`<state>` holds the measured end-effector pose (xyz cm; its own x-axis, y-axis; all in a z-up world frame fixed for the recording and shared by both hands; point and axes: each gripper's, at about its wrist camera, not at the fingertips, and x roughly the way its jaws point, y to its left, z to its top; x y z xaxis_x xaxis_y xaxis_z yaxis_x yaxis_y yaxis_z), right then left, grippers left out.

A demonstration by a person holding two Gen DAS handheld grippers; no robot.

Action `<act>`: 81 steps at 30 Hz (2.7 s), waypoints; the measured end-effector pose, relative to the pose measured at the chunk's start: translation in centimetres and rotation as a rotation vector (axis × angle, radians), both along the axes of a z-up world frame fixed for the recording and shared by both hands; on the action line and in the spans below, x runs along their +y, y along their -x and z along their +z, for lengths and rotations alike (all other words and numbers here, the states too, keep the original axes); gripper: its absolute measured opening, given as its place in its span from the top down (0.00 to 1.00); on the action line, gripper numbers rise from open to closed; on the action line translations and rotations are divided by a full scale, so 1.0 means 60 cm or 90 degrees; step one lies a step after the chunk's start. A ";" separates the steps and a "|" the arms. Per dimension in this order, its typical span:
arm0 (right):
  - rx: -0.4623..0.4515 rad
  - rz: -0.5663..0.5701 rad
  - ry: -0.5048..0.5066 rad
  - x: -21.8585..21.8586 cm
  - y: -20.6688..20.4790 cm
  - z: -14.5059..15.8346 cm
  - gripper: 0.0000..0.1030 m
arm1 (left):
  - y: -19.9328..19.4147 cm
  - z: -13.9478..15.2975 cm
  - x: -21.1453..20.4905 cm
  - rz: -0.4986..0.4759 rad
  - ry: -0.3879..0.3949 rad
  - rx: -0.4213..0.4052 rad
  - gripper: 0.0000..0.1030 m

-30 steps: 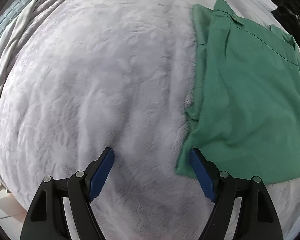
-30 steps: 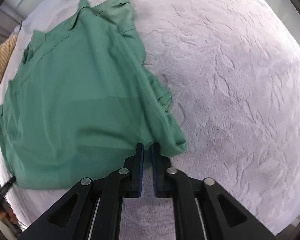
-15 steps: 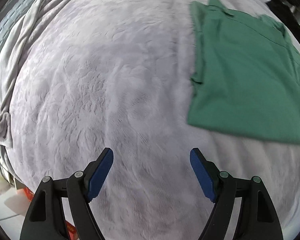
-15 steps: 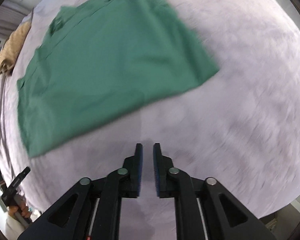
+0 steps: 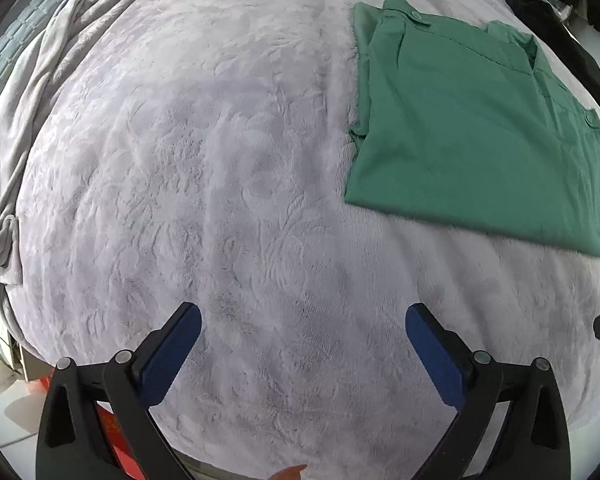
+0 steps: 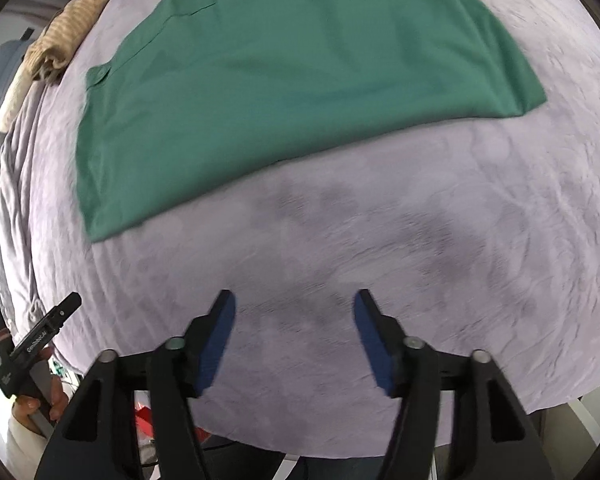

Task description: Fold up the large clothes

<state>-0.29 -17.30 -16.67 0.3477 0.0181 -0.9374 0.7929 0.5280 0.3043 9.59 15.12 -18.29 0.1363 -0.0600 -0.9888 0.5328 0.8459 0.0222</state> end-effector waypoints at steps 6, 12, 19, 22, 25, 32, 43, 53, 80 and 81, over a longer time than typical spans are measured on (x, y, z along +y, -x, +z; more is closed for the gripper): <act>-0.001 0.012 -0.002 0.025 -0.012 0.002 0.28 | 0.007 0.020 -0.008 -0.007 0.000 0.011 0.01; -0.023 0.020 0.003 0.052 -0.043 0.006 0.19 | -0.035 -0.002 -0.047 -0.014 -0.001 0.017 0.01; -0.050 0.041 -0.005 0.072 -0.064 0.004 0.00 | -0.059 -0.027 -0.057 -0.027 -0.009 0.026 0.01; -0.056 0.050 -0.018 0.079 -0.078 0.000 0.00 | -0.067 -0.034 -0.063 -0.033 -0.014 0.028 0.01; -0.061 0.048 -0.052 0.080 -0.092 -0.014 0.00 | -0.077 -0.044 -0.071 -0.035 -0.019 0.026 0.01; -0.049 0.024 -0.106 0.066 -0.120 -0.038 0.00 | -0.115 -0.080 -0.093 -0.032 -0.013 0.062 0.01; -0.316 -0.091 -0.281 0.014 -0.193 -0.095 0.04 | -0.212 -0.085 -0.120 0.013 0.093 0.094 0.01; -0.406 -0.167 -0.352 -0.009 -0.231 -0.141 0.84 | -0.286 -0.117 -0.152 0.054 0.245 0.214 0.01; -0.269 -0.020 -0.022 -0.106 -0.146 0.041 0.93 | -0.325 -0.060 -0.414 -0.089 0.326 0.173 0.86; -0.254 -0.020 -0.020 -0.121 -0.153 0.027 0.93 | -0.317 -0.043 -0.416 -0.097 0.330 0.160 0.87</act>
